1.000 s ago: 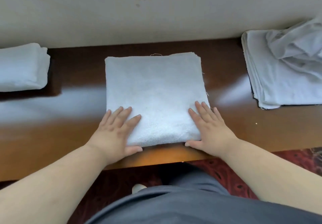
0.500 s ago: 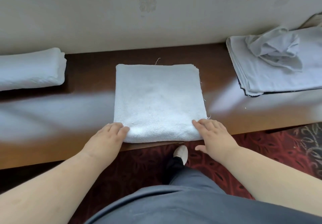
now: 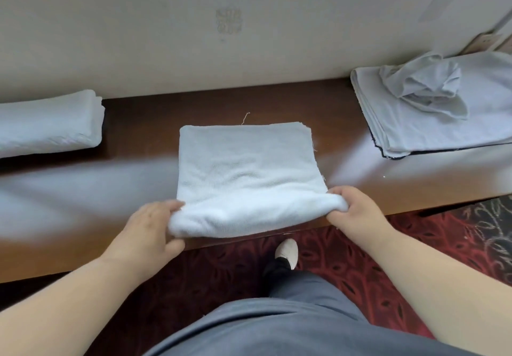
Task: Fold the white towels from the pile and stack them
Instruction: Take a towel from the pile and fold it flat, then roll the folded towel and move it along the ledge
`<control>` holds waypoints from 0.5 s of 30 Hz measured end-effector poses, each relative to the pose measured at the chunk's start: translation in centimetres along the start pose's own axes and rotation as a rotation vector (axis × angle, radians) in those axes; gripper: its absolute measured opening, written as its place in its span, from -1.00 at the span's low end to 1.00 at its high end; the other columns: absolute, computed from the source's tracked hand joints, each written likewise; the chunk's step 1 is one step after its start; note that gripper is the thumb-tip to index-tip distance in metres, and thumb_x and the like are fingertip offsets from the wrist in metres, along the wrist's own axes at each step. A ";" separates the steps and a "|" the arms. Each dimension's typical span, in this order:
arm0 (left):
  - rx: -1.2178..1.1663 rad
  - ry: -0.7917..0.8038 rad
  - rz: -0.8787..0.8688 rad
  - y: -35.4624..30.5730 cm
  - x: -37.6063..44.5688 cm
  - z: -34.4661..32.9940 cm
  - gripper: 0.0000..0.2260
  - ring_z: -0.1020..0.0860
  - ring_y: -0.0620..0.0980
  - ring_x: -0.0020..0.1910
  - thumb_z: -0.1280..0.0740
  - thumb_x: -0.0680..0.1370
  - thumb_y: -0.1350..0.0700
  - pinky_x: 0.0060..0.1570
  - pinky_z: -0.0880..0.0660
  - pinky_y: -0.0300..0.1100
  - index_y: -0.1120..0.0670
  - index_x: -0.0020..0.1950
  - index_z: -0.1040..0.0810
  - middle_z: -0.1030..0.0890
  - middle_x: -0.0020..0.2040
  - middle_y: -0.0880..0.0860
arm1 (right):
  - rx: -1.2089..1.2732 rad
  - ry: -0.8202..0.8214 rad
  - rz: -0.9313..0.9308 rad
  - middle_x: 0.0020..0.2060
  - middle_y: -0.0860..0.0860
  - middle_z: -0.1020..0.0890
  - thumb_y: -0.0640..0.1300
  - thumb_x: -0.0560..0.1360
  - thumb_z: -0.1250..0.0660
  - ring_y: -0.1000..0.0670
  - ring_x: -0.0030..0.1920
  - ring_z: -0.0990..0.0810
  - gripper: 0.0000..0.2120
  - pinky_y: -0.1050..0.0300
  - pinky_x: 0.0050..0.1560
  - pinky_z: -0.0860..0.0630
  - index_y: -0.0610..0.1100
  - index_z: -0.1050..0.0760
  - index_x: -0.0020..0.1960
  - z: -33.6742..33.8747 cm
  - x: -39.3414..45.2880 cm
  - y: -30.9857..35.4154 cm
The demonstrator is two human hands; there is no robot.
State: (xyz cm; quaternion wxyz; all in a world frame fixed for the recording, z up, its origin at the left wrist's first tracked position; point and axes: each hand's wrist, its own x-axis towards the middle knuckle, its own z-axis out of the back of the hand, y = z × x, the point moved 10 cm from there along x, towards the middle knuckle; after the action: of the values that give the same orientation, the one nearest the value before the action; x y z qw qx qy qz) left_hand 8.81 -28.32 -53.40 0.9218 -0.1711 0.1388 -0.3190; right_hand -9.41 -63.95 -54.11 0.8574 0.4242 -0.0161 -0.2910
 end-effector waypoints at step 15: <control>-0.676 -0.541 0.474 1.5 13.5 5.5 -0.66 -0.47 -0.25 -0.16 -0.11 0.62 -0.11 -0.22 -0.29 -0.29 -0.14 0.37 -0.17 -0.49 -0.07 -0.15 | 0.394 -0.332 -0.214 -0.16 0.32 -0.63 0.32 0.44 -0.25 0.31 -0.14 -0.59 -0.84 0.24 -0.11 -0.47 0.30 -0.50 -0.07 1.6 14.1 2.1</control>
State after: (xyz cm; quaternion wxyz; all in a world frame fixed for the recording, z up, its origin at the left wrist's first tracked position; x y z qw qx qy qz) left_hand 21.89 -34.57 -50.99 0.8648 -0.5011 0.0253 0.0184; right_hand 2.88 -71.42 -54.65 0.7084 0.5284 -0.1676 -0.4368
